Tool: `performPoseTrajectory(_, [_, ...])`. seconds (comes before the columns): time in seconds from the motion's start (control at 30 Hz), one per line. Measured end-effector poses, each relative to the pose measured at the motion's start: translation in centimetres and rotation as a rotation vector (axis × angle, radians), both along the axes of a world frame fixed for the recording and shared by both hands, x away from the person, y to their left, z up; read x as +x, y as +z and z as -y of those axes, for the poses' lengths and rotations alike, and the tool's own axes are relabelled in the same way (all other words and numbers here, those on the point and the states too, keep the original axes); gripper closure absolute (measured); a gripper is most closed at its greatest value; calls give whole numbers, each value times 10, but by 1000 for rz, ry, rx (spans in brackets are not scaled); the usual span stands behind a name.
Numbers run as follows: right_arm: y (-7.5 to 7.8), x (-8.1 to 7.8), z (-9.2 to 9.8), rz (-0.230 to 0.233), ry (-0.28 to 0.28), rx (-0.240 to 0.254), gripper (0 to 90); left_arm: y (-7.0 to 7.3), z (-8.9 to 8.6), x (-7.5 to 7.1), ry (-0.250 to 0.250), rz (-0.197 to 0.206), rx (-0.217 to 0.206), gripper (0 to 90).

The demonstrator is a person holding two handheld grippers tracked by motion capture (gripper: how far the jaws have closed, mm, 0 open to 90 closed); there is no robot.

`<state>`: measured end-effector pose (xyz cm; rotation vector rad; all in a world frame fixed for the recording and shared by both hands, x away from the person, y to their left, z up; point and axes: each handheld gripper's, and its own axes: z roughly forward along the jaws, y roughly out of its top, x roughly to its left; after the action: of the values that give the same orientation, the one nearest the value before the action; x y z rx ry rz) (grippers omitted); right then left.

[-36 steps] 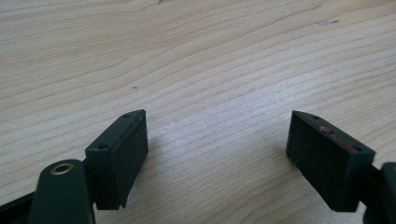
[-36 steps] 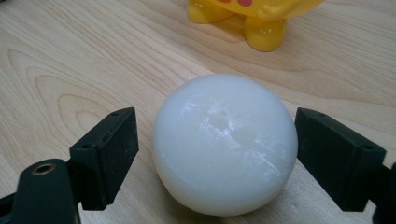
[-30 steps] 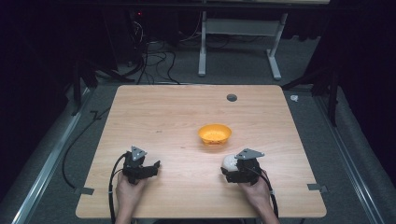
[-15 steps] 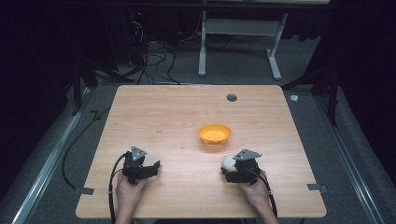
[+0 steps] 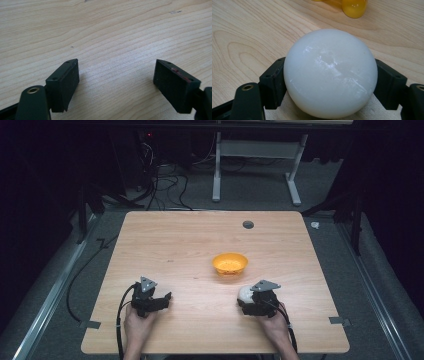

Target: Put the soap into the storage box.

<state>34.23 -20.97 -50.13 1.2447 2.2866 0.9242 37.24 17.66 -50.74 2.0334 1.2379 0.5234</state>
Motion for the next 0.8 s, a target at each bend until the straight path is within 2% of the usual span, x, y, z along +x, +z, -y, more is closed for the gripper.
performPoseTrajectory(0.6, [2, 0, -2, -8, 7, 4, 245, 0, 0, 0, 0, 1, -1, 212])
performPoseTrajectory(0.8, [6, 0, 0, -8, 11, 22, 245, 0, 0, 0, 0, 1, -1, 212])
